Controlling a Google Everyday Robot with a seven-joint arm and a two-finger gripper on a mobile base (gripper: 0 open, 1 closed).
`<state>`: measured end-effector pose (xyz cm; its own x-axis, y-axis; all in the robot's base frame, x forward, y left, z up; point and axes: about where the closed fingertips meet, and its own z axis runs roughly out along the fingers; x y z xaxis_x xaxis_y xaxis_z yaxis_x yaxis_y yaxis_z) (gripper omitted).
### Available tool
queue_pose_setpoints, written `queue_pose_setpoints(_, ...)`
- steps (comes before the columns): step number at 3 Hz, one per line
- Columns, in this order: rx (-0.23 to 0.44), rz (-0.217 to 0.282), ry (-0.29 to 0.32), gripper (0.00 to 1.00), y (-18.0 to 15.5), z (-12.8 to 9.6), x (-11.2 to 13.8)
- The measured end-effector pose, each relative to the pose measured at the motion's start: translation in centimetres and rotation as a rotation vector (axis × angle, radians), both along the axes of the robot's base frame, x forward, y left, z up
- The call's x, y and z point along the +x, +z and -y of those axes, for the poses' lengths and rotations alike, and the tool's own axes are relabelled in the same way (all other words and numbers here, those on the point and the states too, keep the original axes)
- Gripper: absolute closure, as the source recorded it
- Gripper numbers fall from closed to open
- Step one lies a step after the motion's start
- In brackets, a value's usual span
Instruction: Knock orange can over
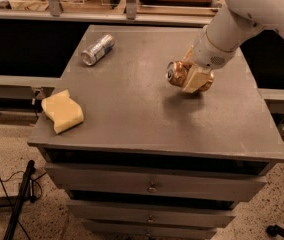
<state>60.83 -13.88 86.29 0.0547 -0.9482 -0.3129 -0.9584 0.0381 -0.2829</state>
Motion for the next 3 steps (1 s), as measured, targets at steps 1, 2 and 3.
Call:
queue_pose_setpoints(1,-0.027,-0.014,-0.005,0.11,0.62,0.07,-0.02)
queue_pose_setpoints(2,-0.051,-0.042,-0.012,0.00,0.29,0.23,-0.29)
queue_pose_setpoints(3,-0.052,-0.044,-0.012,0.00,0.26,0.23,-0.32)
